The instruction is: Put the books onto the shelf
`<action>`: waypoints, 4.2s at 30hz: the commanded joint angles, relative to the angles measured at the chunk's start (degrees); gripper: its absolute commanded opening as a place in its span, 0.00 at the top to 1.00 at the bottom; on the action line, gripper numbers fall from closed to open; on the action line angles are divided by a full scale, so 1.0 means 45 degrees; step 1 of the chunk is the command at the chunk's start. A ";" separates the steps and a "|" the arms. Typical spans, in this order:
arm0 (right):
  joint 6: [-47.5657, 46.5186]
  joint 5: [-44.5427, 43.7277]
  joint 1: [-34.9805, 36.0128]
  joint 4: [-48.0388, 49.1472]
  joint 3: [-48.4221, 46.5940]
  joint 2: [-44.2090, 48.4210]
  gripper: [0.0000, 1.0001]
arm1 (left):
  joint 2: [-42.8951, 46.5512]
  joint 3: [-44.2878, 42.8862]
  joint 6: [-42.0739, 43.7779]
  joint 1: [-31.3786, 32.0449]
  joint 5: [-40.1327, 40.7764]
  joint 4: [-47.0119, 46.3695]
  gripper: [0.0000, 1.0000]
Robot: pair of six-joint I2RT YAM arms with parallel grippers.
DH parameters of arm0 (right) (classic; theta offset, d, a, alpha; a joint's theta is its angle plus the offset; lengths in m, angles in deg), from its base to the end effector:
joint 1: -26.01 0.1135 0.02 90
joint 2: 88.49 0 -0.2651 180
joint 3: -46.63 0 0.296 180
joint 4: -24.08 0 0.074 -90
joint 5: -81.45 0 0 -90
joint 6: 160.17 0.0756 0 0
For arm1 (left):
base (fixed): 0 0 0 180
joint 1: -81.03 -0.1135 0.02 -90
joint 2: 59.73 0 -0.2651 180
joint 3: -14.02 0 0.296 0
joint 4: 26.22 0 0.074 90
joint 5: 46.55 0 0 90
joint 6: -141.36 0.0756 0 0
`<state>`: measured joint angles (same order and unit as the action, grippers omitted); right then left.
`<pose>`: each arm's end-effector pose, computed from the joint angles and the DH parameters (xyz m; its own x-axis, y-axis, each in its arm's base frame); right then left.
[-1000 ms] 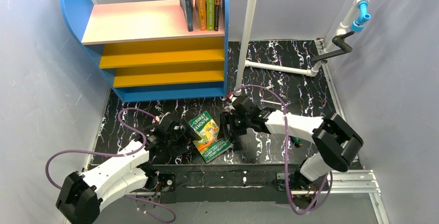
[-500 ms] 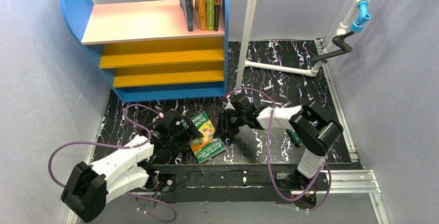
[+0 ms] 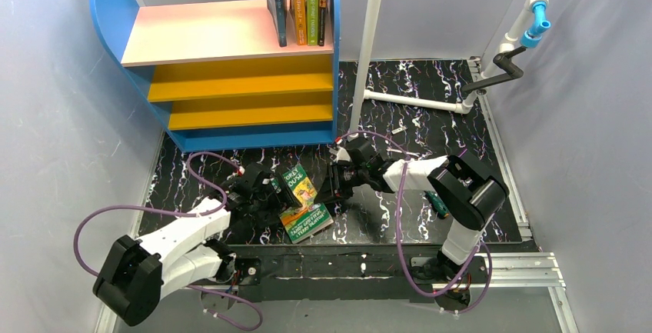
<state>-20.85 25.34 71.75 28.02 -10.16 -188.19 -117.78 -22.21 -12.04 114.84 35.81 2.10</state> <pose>0.2405 0.3071 0.0873 -0.9664 -0.0897 -0.2408 -0.2519 0.5168 0.8182 0.2021 -0.1474 0.1141 -0.8420 -0.5027 -0.1957 -0.2917 0.7294 -0.6188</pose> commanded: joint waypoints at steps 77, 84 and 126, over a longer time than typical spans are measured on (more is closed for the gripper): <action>-0.0307 -0.3208 -0.1312 -0.5650 -0.0488 1.0168 0.23 | 0.3879 -0.7578 0.3521 -0.1193 0.0379 0.2371 1.00; -0.1780 -0.4830 -0.1655 -0.8026 -0.2162 1.1350 0.17 | 0.1381 -1.4812 0.7616 -0.1193 0.2866 0.6460 1.00; -0.1940 -0.7010 -0.1688 -1.1097 -0.2641 1.3710 0.08 | -0.7796 -2.0075 1.7075 -0.1196 0.7276 -0.7126 1.00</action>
<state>-29.65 -4.47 64.36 -21.46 -22.27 -128.32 -154.12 -112.50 66.91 109.59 70.94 -24.70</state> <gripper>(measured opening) 0.917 0.258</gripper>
